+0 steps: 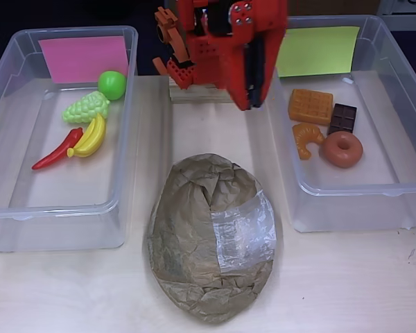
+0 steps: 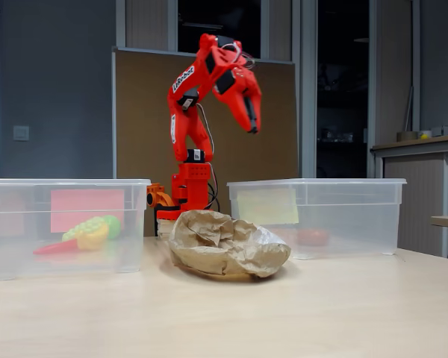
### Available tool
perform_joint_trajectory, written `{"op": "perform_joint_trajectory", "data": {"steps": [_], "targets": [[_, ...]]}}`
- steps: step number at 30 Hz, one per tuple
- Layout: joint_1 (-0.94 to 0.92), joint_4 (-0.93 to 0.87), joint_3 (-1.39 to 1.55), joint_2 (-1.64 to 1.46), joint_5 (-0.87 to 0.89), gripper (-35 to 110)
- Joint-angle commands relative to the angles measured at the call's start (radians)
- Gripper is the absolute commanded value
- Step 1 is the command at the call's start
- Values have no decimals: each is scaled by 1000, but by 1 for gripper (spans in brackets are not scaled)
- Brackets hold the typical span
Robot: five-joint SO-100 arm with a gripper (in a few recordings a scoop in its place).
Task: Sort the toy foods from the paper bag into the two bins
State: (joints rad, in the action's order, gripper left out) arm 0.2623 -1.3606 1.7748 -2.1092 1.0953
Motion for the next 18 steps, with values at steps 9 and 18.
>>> {"op": "perform_joint_trajectory", "data": {"steps": [9, 18], "targets": [[-132, 313, 607, -431, -95, 0], [-199, 399, 1083, -957, -126, 0]]}}
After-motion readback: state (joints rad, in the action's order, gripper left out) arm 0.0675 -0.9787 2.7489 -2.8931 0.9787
